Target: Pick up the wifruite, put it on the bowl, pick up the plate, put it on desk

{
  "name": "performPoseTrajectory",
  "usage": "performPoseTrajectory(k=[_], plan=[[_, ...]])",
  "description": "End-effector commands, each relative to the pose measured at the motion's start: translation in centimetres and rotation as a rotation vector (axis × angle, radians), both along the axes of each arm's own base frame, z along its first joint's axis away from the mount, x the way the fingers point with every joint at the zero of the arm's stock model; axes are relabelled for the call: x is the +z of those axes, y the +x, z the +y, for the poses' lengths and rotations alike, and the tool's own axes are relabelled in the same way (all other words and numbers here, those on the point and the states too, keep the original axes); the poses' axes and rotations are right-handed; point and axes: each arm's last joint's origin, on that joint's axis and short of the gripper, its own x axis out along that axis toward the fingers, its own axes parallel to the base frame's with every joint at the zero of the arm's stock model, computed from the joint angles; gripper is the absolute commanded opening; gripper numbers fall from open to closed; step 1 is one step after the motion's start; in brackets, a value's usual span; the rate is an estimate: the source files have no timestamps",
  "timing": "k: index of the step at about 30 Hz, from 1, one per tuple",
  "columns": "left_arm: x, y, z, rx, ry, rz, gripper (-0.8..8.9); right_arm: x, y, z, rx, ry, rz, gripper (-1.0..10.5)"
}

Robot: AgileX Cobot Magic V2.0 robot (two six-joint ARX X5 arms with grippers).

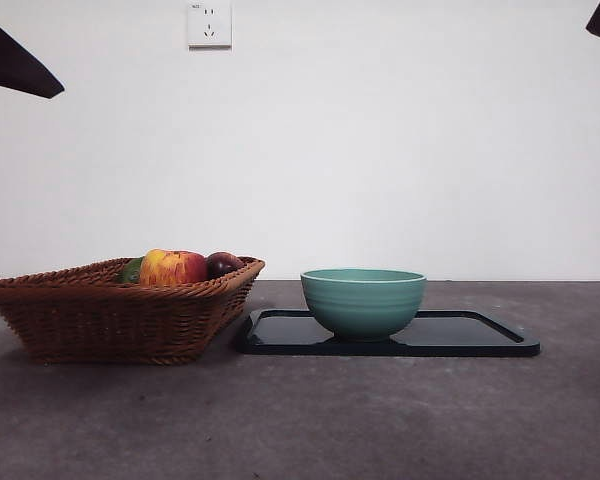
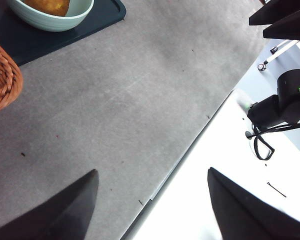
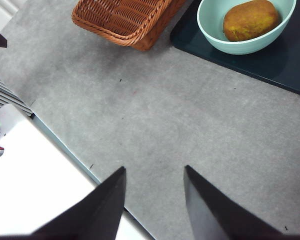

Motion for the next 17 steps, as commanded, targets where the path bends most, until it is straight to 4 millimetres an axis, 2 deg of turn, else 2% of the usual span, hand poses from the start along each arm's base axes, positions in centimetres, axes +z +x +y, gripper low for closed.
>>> performPoseTrajectory(k=[1, 17], plan=[[0.14, 0.11, -0.13, -0.011, -0.003, -0.013, 3.44, 0.22, 0.07, 0.11, 0.015, 0.001, -0.018, 1.8], [0.79, 0.38, -0.27, 0.013, -0.039, -0.029, 3.43, 0.23, 0.07, 0.11, 0.015, 0.002, -0.019, 1.8]])
